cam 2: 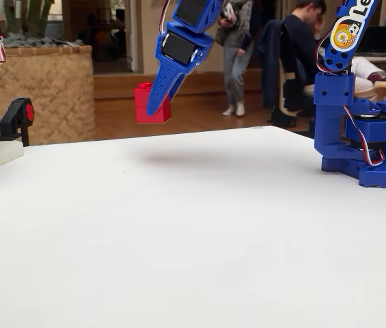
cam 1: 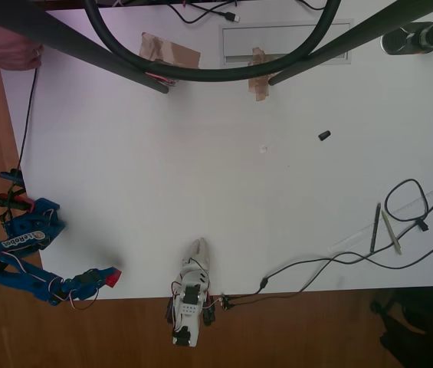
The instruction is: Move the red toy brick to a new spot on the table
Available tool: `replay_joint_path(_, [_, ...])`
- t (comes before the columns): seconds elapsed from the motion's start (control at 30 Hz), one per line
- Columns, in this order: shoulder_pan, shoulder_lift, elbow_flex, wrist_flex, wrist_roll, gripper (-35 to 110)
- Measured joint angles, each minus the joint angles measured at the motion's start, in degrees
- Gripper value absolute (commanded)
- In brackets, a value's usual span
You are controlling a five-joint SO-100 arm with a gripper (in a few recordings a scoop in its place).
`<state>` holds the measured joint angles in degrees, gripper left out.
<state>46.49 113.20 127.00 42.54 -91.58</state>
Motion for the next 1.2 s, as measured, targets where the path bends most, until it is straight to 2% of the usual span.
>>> replay_joint_path(0.23, [19.42, -2.29, 0.09, -0.88, -10.20, 0])
replay_joint_path(0.47, [28.92, -2.29, 8.96, -5.45, -18.46, 0])
replay_joint_path(0.7, [32.43, -2.11, 15.73, -10.46, -22.24, 1])
replay_joint_path(0.83, [33.75, -1.14, 16.70, -11.34, -23.64, 23])
replay_joint_path(0.97, [35.07, 0.35, 16.79, -11.25, -24.79, 30])
replay_joint_path(1.2, [27.77, 4.57, 3.78, 0.53, -16.88, 32])
